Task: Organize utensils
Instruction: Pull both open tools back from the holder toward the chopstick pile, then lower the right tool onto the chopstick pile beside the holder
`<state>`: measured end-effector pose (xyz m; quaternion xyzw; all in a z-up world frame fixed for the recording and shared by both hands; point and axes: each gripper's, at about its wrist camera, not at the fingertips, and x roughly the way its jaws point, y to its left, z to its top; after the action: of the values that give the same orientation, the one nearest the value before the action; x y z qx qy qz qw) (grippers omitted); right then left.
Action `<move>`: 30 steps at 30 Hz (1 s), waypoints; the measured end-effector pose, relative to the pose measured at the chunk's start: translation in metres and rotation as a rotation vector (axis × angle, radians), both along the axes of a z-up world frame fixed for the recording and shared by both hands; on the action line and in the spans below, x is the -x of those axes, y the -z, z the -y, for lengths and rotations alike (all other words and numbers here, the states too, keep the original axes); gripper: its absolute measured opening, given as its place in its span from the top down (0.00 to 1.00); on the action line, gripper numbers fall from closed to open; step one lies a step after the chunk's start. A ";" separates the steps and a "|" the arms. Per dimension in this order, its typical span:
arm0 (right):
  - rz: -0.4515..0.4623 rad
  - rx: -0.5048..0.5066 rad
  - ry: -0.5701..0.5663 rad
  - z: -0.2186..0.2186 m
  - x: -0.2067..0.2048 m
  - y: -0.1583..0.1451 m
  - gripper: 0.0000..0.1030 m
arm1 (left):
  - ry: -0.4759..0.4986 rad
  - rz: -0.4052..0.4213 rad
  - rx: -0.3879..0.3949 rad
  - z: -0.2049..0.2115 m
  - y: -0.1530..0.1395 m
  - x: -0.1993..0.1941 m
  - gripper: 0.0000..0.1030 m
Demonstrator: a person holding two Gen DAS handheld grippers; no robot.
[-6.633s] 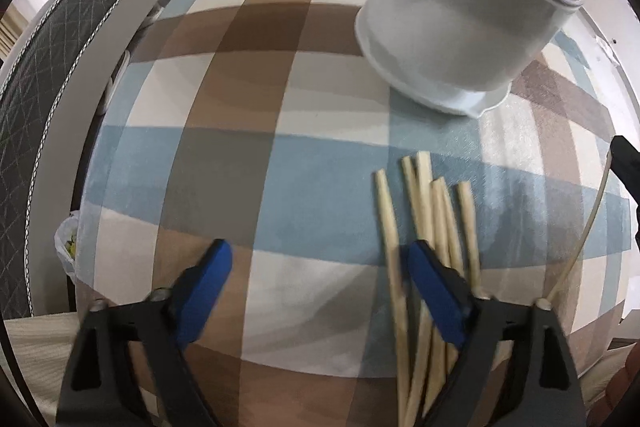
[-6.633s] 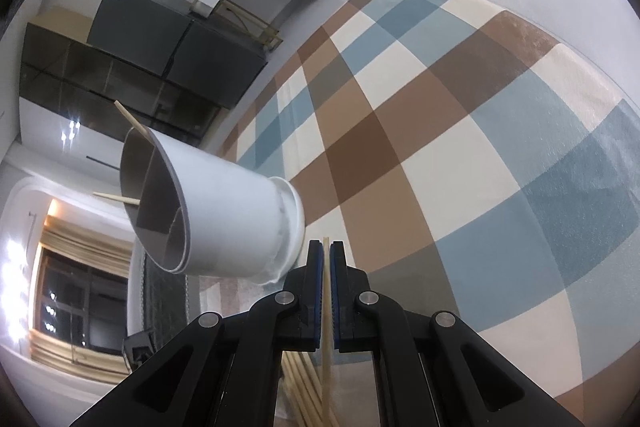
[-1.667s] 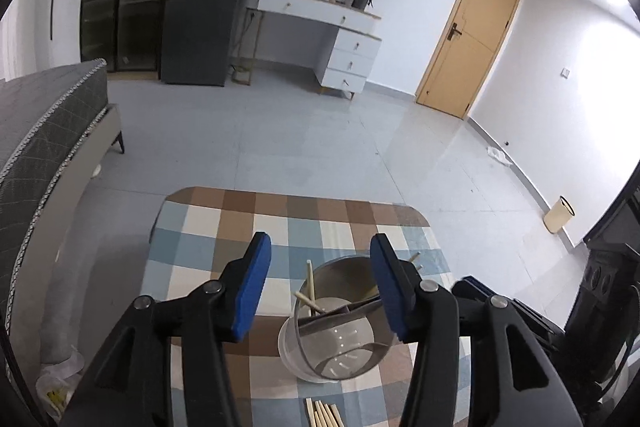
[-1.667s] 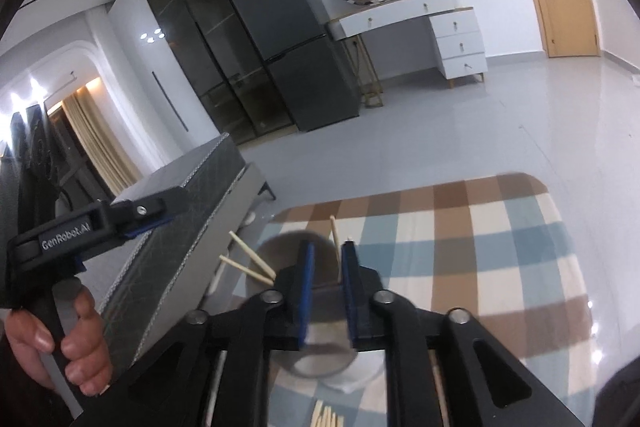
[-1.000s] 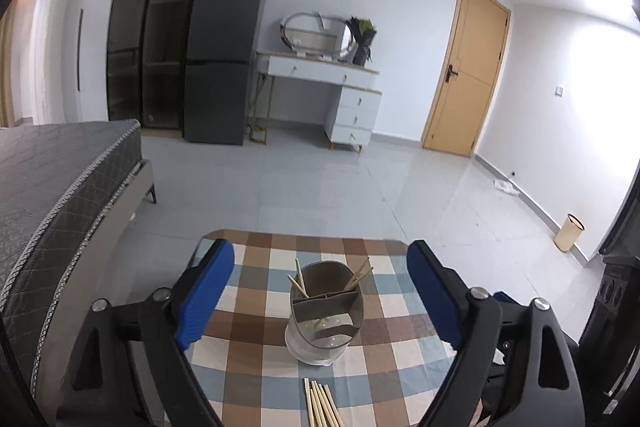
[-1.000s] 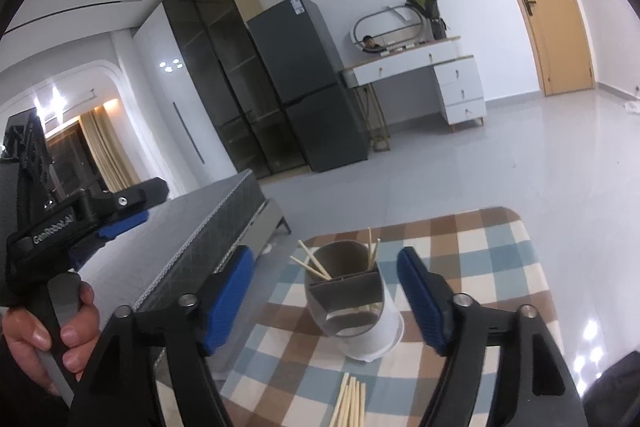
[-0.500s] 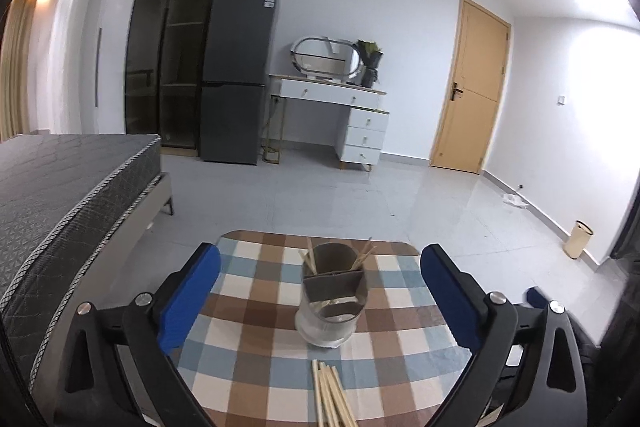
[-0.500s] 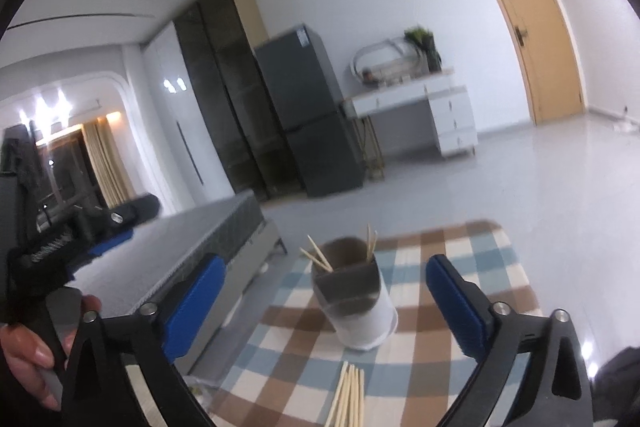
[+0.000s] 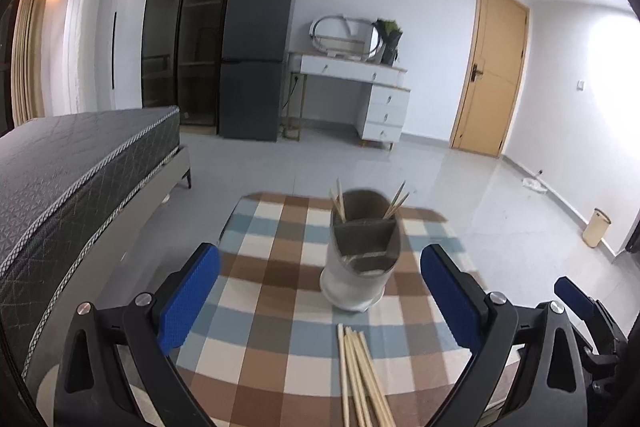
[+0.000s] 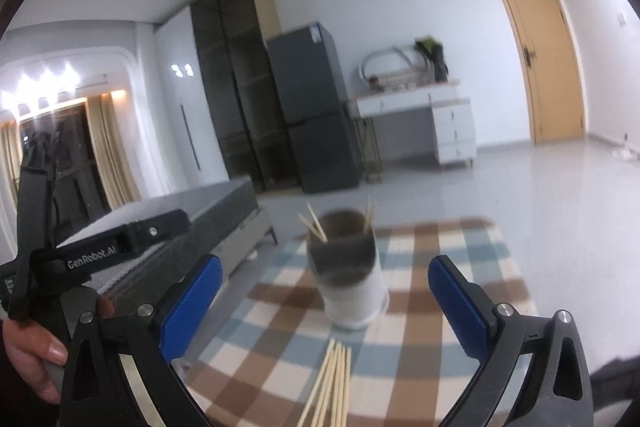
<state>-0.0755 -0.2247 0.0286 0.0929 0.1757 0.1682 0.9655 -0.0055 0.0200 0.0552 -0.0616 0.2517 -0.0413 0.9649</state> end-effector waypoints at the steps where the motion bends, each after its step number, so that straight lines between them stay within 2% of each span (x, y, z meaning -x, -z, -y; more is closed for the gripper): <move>1: -0.017 0.017 0.009 -0.001 -0.002 0.004 0.00 | 0.003 -0.010 -0.002 0.000 0.006 0.003 0.05; 5: -0.073 0.073 0.015 -0.001 -0.007 0.021 0.00 | 0.003 -0.059 -0.014 0.004 0.029 0.000 0.05; 7: -0.132 0.088 0.012 -0.001 -0.013 0.031 0.00 | 0.007 -0.083 -0.015 0.006 0.039 0.000 0.05; 12: -0.217 0.084 0.014 0.001 -0.024 0.049 0.00 | 0.033 -0.139 -0.067 0.010 0.068 0.000 0.05; 16: -0.260 0.093 0.021 0.000 -0.035 0.062 0.00 | 0.012 -0.212 -0.036 0.004 0.078 -0.009 0.05; 22: -0.340 0.104 0.011 -0.008 -0.053 0.079 0.00 | -0.011 -0.227 -0.070 0.007 0.084 -0.017 0.05; 25: -0.369 0.129 0.002 -0.014 -0.062 0.087 0.00 | -0.010 -0.242 -0.042 0.005 0.088 -0.024 0.05; 30: -0.450 0.137 -0.016 -0.020 -0.080 0.106 0.07 | -0.039 -0.316 -0.029 -0.003 0.102 -0.043 0.05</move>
<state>0.0043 -0.2051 -0.0771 0.0610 0.3983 0.1387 0.9047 0.0379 0.0226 -0.0469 -0.0581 0.3996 -0.0089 0.9148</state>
